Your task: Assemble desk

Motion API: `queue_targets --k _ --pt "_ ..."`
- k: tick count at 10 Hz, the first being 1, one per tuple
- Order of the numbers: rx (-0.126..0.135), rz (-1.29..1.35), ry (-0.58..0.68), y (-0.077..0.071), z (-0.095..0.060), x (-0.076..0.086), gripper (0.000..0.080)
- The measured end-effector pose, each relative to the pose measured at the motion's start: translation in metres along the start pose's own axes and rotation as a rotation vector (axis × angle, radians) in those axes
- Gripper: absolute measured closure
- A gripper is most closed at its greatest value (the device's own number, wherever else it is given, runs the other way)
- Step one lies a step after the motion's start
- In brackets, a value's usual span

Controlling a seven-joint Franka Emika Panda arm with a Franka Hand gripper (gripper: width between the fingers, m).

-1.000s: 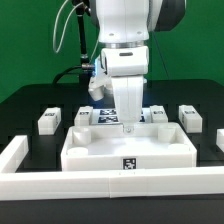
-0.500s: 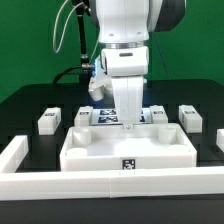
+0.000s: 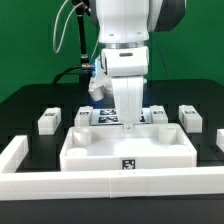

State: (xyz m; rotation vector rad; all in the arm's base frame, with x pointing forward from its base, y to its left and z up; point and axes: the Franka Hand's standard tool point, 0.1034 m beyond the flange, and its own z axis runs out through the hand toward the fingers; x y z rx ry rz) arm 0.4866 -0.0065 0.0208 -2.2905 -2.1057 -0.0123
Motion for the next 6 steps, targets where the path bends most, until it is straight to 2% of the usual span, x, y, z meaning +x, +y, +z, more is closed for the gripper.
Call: queue_targets --k 1,3,4,6 --pt "-0.020 -0.025 0.011 0.001 0.001 0.023 0.0745" --pt "-0.045 -0.018 0.025 0.022 0.001 0.039 0.0745" --pt "-0.046 -0.030 0.031 0.027 0.001 0.049 0.0745" --pt "-0.047 -0.054 0.025 0.027 0.001 0.051 0.0745"
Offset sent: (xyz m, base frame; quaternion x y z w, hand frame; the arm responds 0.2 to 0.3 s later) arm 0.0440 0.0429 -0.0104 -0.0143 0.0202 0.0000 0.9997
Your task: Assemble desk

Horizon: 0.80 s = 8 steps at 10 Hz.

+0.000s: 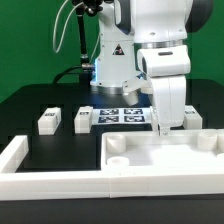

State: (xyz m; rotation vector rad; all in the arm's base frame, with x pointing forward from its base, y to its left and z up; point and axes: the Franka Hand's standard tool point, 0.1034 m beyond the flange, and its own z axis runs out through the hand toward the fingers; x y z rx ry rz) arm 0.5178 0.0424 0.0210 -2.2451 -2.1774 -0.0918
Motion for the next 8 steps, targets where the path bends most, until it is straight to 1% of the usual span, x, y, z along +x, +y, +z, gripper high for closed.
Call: queue_targets --k 2,3,4,5,6,7,8 --pt "0.000 -0.002 0.001 -0.0003 0.0001 -0.0001 0.0745" --pt "0.000 -0.001 0.001 -0.0005 0.0004 -0.0006 0.0667" --pt "0.001 0.000 0.000 -0.0005 0.0005 -0.0008 0.0480" --pt "0.001 0.000 0.000 -0.0006 0.0005 -0.0010 0.0480" --pt "0.001 0.001 0.000 -0.0006 0.0005 -0.0011 0.0277" --pt "0.001 0.001 0.000 -0.0006 0.0005 -0.0012 0.0186" --pt "0.001 0.001 0.000 -0.0007 0.0006 -0.0013 0.0186"
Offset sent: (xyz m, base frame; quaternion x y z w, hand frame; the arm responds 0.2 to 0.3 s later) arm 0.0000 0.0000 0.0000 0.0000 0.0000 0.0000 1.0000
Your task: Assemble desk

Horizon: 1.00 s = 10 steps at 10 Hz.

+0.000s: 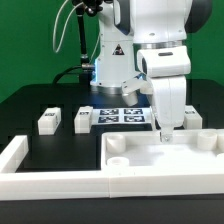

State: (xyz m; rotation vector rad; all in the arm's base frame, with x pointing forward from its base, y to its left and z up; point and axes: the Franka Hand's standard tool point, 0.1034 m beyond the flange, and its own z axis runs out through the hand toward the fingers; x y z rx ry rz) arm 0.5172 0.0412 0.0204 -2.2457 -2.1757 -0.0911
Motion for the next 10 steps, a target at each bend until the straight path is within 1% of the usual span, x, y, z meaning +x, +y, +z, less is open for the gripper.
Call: queue_targets --k 1,7,9,10 --pt "0.000 0.000 0.000 0.000 0.000 0.000 0.0157" --pt "0.000 0.012 -0.001 0.000 -0.001 0.000 0.0150" --pt "0.005 0.083 -0.012 0.000 -0.018 0.006 0.0150" --pt "0.016 0.157 -0.021 -0.001 -0.026 0.010 0.0150"
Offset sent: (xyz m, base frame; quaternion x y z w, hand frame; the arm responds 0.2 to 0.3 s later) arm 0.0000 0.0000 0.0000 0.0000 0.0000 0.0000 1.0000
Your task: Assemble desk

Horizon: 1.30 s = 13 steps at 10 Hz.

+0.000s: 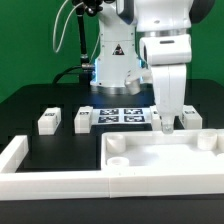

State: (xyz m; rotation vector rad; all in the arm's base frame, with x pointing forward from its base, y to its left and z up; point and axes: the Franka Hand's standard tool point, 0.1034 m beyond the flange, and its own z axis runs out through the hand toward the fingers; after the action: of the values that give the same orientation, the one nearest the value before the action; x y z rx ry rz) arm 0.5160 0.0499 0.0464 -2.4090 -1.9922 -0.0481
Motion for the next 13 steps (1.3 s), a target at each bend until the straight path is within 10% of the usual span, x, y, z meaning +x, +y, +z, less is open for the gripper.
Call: queue_targets --k 13 --pt "0.064 1.216 0.006 -0.015 -0.003 0.057 0.0150"
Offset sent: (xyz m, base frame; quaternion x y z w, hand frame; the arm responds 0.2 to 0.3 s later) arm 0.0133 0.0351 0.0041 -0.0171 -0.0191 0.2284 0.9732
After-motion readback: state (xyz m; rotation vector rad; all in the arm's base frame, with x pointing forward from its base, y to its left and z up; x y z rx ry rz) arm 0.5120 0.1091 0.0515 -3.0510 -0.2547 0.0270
